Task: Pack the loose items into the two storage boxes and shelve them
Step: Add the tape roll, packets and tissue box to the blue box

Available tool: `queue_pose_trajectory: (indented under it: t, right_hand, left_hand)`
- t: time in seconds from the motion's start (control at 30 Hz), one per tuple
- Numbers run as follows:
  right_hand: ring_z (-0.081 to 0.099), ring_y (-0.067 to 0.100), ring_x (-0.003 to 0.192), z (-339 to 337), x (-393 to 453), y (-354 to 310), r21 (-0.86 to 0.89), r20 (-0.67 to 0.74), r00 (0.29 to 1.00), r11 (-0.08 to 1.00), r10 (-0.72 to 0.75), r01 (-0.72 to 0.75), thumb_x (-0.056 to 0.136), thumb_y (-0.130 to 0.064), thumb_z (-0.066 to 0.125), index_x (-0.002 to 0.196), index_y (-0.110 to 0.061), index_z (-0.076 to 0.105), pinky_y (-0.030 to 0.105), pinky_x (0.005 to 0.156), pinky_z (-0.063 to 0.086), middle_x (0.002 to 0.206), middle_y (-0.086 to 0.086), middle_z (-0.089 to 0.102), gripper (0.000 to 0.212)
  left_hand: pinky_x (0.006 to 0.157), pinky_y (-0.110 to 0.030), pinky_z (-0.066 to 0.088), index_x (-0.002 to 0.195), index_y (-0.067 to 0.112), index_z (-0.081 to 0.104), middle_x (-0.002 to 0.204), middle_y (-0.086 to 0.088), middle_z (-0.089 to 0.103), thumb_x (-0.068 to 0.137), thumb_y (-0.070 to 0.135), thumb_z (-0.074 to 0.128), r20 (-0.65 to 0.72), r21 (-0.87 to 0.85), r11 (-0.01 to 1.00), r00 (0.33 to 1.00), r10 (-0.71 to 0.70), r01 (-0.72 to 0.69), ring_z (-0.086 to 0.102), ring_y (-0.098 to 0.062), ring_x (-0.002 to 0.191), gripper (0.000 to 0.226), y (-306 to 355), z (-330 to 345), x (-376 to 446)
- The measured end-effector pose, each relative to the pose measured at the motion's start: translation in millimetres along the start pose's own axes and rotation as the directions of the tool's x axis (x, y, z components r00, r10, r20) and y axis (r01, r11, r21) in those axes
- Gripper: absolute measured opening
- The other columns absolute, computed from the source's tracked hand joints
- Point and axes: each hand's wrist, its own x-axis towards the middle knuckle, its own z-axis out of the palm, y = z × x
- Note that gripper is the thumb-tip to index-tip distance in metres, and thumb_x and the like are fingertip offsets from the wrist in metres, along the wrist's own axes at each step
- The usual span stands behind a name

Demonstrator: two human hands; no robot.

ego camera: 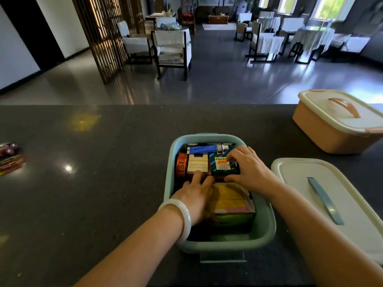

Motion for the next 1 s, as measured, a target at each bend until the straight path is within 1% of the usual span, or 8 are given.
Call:
queue_pose_trajectory:
  t: [0.13,0.2,0.27,0.37,0.43,0.53,0.67,1.0]
  right_hand:
    - [0.036,0.003,0.113,-1,1,-7,0.003,-0.032,0.999,1.000,-0.001,0.001,0.076,-0.037,0.077,0.108,-0.034,0.050,0.027,0.095,0.040,0.116,-0.014,0.044,0.042]
    - [0.040,0.003,0.111,-2,4,-14,0.015,-0.040,0.999,1.000,-0.001,0.002,0.080,-0.038,0.073,0.108,-0.035,0.052,0.027,0.094,0.042,0.111,-0.019,0.043,0.035]
    - [0.045,0.002,0.108,-5,9,-23,0.030,-0.043,0.999,1.000,-0.001,0.003,0.086,-0.038,0.067,0.109,-0.037,0.053,0.027,0.093,0.042,0.108,-0.021,0.045,0.027]
    - [0.049,0.007,0.114,-6,23,-44,0.004,-0.021,0.999,1.000,-0.028,0.028,0.089,-0.033,0.063,0.116,-0.034,0.057,0.032,0.099,0.041,0.117,-0.014,0.055,0.028]
    - [0.049,0.011,0.119,-4,36,-63,-0.030,0.001,0.998,0.997,-0.066,0.066,0.090,-0.031,0.062,0.121,-0.031,0.057,0.036,0.103,0.040,0.123,-0.010,0.057,0.031]
    - [0.051,0.015,0.118,5,63,-98,-0.056,0.018,0.982,0.980,-0.188,0.189,0.092,-0.025,0.059,0.122,-0.027,0.058,0.034,0.103,0.040,0.125,-0.006,0.058,0.031]
    - [0.050,0.017,0.117,28,107,-157,-0.090,0.174,0.933,0.938,-0.316,0.335,0.090,-0.026,0.062,0.128,-0.026,0.051,0.035,0.101,0.044,0.123,-0.004,0.053,0.040]
    - [0.048,0.026,0.121,119,181,-337,-0.072,0.464,0.728,0.798,-0.505,0.599,0.087,-0.026,0.065,0.134,-0.017,0.045,0.041,0.097,0.044,0.132,0.006,0.048,0.051]
  left_hand:
    - [0.093,-0.046,0.049,0.141,0.032,0.019,0.141,-0.002,0.019,0.084,0.027,0.070,-0.092,0.119,0.993,0.995,0.025,-0.014,0.040,-0.030,0.124,0.076,4,-11,-8]
    - [0.093,-0.042,0.050,0.141,0.032,0.020,0.141,0.000,0.022,0.085,0.024,0.068,-0.170,0.089,0.996,0.985,0.042,-0.027,0.040,-0.024,0.126,0.073,2,-22,-12]
    - [0.095,-0.036,0.049,0.138,0.031,0.027,0.139,0.003,0.029,0.087,0.036,0.066,-0.278,0.019,0.999,0.960,0.030,-0.025,0.042,-0.016,0.124,0.065,-5,-34,-18]
    - [0.084,-0.026,0.045,0.124,0.029,0.042,0.121,0.007,0.040,0.089,0.049,0.058,-0.413,0.031,0.999,0.911,-0.008,0.023,0.044,-0.008,0.106,0.043,-26,-51,-30]
    - [0.081,-0.027,0.043,0.118,0.028,0.046,0.114,0.006,0.043,0.090,0.046,0.056,-0.454,0.097,0.988,0.889,-0.061,0.117,0.046,-0.011,0.099,0.035,-48,-61,-39]
    - [0.090,-0.036,0.044,0.123,0.024,0.047,0.118,0.001,0.045,0.091,0.044,0.056,-0.465,0.189,0.933,0.865,-0.189,0.306,0.049,-0.020,0.107,0.038,-84,-73,-58]
    - [0.095,-0.039,0.042,0.126,0.020,0.046,0.123,-0.003,0.045,0.092,0.041,0.056,-0.459,0.205,0.843,0.809,-0.366,0.498,0.048,-0.025,0.114,0.041,-130,-85,-95]
    - [0.112,-0.052,0.022,0.135,0.018,0.041,0.137,-0.008,0.041,0.091,0.028,0.059,-0.375,0.246,0.557,0.608,-0.700,0.793,0.037,-0.032,0.131,0.049,-265,-96,-199]
